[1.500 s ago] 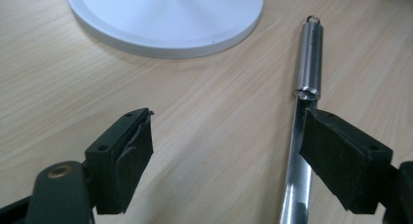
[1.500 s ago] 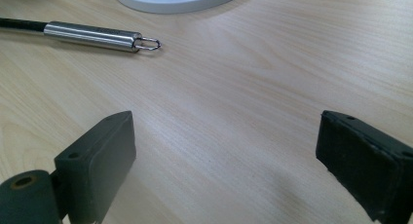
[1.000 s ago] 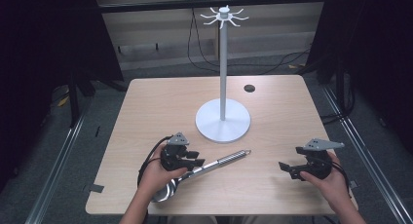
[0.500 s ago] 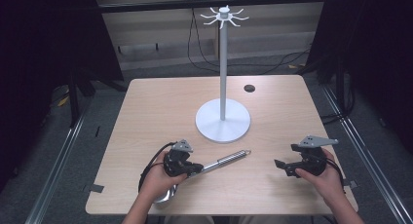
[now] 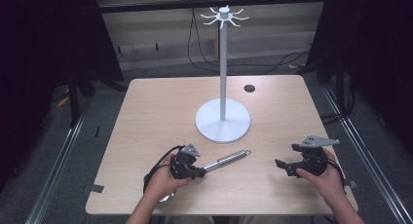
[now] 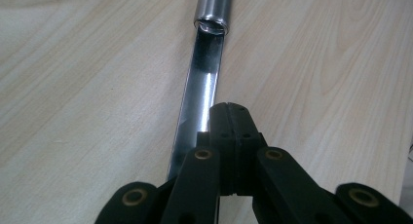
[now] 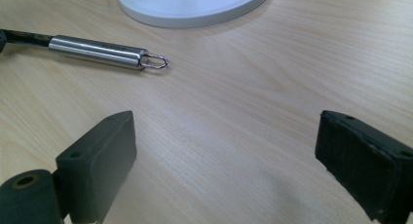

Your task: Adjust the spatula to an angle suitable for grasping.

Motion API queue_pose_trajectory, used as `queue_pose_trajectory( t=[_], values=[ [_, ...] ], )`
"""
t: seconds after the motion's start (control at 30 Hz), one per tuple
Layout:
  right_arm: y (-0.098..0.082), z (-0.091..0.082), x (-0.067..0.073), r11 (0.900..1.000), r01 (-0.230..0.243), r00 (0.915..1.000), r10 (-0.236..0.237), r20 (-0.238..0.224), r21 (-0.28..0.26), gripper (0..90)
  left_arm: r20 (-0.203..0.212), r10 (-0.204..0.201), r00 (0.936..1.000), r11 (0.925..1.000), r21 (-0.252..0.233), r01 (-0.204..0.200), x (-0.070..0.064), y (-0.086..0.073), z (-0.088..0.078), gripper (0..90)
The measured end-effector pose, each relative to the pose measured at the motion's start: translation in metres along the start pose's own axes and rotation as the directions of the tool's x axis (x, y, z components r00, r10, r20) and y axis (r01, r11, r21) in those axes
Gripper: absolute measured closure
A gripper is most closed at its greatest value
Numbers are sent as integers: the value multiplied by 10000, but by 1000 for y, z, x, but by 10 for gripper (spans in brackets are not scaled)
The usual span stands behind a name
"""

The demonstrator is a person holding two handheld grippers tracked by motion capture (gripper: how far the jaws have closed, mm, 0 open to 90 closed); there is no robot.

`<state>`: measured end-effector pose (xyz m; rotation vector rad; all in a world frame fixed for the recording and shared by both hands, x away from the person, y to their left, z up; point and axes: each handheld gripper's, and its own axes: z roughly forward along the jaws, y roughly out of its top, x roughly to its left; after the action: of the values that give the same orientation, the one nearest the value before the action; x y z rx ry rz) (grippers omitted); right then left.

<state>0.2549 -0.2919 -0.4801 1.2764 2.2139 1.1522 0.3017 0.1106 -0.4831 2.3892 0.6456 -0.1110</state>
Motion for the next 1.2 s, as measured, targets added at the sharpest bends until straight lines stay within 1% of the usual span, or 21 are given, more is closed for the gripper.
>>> queue_pose_trajectory(
  t=[0.07, 0.1, 0.13, 0.17, 0.23, 0.27, 0.3, 0.47, 0.5, 0.53, 0.57, 0.6, 0.7, 0.73, 0.77, 0.87, 0.93, 0.97, 1.0, 1.13, 1.2],
  values=[
    [0, -1, 0, 10000, -63, 10000, 63, 19, 4, 73, -34, 39, 10000, 10000, 74, -39, 1, 1, 2, 900],
    [0, -1, 0, 10000, -48, 10000, 48, 18, -13, 73, -22, -9, 10000, 10000, 25, 9, 0, 1, 3, 900],
    [0, -1, 0, 10000, -18, 10000, 18, 16, -30, 73, -9, 68, 10000, 9999, 112, -67, 0, 1, 4, 900],
    [-1, -1, 0, 10000, -17, 10000, 17, 17, -26, 73, -23, -37, 10000, 10000, 8, 37, -1, 2, 5, 900],
    [-1, -1, -1, 10000, -3, 10000, 3, 12, -26, 73, -65, -67, 10000, 10000, -3, 67, -1, 2, 6, 900],
    [-1, -2, -1, 10000, -52, 10000, 52, 32, -24, 73, -65, 72, 10000, 10000, 56, -71, 0, 3, 6, 900],
    [-1, -2, -1, 10000, -52, 10000, 52, 32, -24, 73, -62, -44, 10000, 10000, -3, 44, -1, 3, 7, 900],
    [-2, -2, -1, 10000, -66, 10000, 66, 22, -20, 73, -79, -37, 10000, 10000, -49, 36, 0, 6, 10, 900],
    [-2, -2, -1, 10000, -58, 10000, 58, 22, -25, 73, -117, -133, 9998, 9999, -82, 133, 0, 6, 11, 900],
    [-2, -2, -1, 10000, -58, 10000, 58, 20, -22, 73, -117, -133, 9998, 9999, -82, 133, 0, 6, 11, 900],
    [-2, -2, 0, 10000, -96, 9999, 96, 43, -26, 73, -77, -30, 10000, 10000, -61, 30, 1, 7, 11, 900],
    [-2, -2, -1, 10000, -85, 10000, 85, 30, -41, 73, -106, -191, 9998, 9997, -164, 189, 1, 8, 12, 900],
    [-3, -3, -1, 10000, -90, 9999, 90, 70, -25, 73, -127, -65, 9999, 9999, -110, 63, 2, 9, 12, 900],
    [-3, -4, -1, 9999, -84, 10000, 85, 43, -56, 73, -182, -165, 9997, 9997, -194, 161, 1, 11, 13, 900],
    [-3, -4, -1, 9999, -119, 9999, 119, 73, -69, 73, -170, -180, 9997, 9996, -208, 177, 2, 11, 14, 900],
    [-4, -5, -2, 9999, -142, 9998, 142, 100, -65, 73, -191, -184, 9996, 9995, -248, 179, 2, 13, 14, 900],
    [-5, -6, -2, 9999, -158, 9998, 159, 146, -65, 73, -176, -115, 9998, 9997, -225, 111, 4, 13, 14, 900],
    [-6, -8, -2, 9999, -144, 9998, 145, 151, -55, 73, -153, -184, 9997, 9994, -301, 179, 4, 13, 15, 900],
    [-6, -8, -2, 9998, -209, 9997, 210, 155, -68, 73, -231, -173, 9996, 9995, -274, 167, 4, 14, 15, 900],
    [-7, -10, -3, 9997, -225, 9996, 227, 187, -104, 73, -275, -143, 9995, 9996, -256, 135, 6, 15, 15, 900],
    [-7, -11, -3, 9997, -215, 9996, 217, 188, -108, 73, -293, -220, 9993, 9992, -334, 210, 7, 16, 15, 899]
  ],
)
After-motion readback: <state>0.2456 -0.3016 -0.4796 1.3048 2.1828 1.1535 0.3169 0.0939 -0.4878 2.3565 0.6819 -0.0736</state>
